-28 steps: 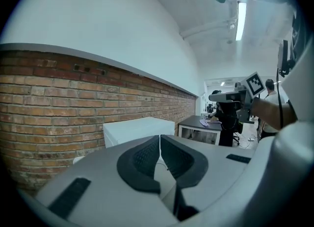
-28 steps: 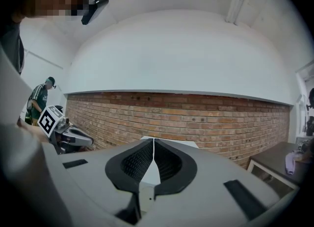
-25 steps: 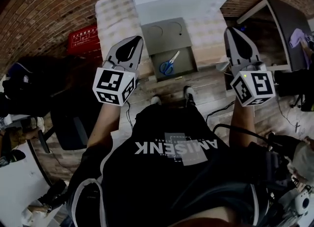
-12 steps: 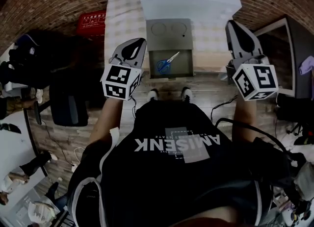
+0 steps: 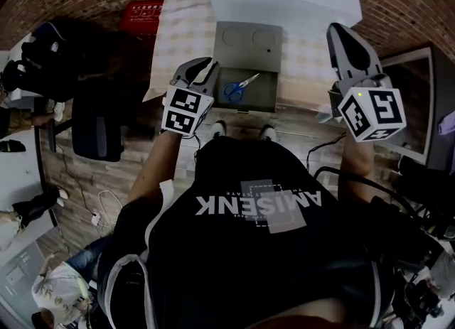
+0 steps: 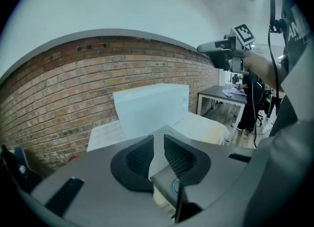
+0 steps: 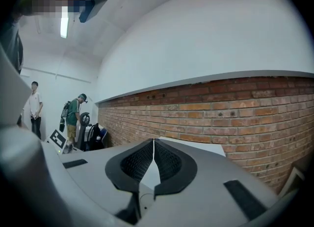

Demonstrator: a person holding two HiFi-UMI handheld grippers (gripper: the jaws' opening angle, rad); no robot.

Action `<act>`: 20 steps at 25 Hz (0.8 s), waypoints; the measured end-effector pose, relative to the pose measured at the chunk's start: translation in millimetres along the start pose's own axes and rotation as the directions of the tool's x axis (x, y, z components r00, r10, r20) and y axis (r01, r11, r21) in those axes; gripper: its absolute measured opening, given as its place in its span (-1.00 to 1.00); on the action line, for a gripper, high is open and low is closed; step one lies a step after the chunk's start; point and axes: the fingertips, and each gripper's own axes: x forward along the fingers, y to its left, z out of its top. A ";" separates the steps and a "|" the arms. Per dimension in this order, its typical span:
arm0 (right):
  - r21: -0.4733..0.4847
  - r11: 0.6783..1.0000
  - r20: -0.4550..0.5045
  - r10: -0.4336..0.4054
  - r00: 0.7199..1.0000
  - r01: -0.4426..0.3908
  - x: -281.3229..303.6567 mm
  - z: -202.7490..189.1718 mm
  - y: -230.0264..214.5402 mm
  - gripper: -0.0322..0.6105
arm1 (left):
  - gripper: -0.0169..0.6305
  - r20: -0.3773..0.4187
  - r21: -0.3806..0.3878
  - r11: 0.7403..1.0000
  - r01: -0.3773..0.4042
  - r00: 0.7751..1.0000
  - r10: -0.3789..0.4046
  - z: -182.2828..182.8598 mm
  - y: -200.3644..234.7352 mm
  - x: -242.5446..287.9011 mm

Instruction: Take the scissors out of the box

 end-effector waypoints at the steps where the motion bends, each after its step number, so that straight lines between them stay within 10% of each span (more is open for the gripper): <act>1: 0.002 1.000 0.001 0.008 1.000 -0.008 0.6 -1.6 -2.2 -0.77 | -0.74 -0.018 -0.001 1.000 0.008 1.000 -0.008 -5.9 -4.8 4.2; 10: 0.018 0.997 -0.012 0.070 0.997 -0.070 10.5 -11.9 -14.0 -0.77 | -0.56 -0.247 0.012 0.995 0.099 0.965 -0.093 -92.5 -44.7 45.9; 20: 0.047 0.995 -0.041 0.089 0.995 -0.087 21.5 -30.4 -17.1 -0.77 | -0.52 -0.450 0.108 0.961 0.255 0.874 -0.181 -158.4 -77.7 79.1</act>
